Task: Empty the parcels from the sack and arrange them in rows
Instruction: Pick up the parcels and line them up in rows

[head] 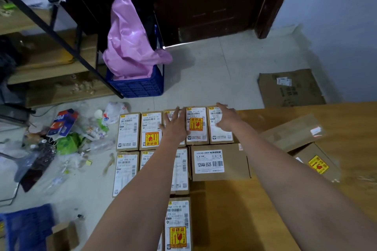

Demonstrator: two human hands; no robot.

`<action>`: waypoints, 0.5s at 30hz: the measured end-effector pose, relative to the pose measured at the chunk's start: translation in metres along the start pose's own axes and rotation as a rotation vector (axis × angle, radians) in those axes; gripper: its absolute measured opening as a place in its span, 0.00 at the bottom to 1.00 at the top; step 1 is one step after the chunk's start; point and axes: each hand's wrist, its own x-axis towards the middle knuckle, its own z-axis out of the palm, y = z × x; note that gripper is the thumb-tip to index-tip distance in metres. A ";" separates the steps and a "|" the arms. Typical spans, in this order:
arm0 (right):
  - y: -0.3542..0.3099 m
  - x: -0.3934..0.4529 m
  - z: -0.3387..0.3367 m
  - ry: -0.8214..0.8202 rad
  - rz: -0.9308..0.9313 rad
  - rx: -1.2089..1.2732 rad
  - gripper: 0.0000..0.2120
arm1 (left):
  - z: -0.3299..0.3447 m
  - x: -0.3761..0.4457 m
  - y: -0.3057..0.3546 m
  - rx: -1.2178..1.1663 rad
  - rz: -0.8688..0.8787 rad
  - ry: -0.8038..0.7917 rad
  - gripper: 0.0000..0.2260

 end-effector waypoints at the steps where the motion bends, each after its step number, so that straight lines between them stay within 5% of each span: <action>1: 0.001 -0.001 0.000 -0.008 0.001 0.008 0.45 | 0.000 0.000 0.000 0.000 0.006 -0.001 0.43; 9: 0.004 -0.024 -0.004 0.078 0.048 0.135 0.43 | -0.002 -0.012 0.011 -0.020 0.028 0.083 0.35; 15: 0.017 -0.073 -0.034 0.555 -0.012 0.182 0.29 | 0.000 -0.041 0.065 -0.111 0.136 0.155 0.24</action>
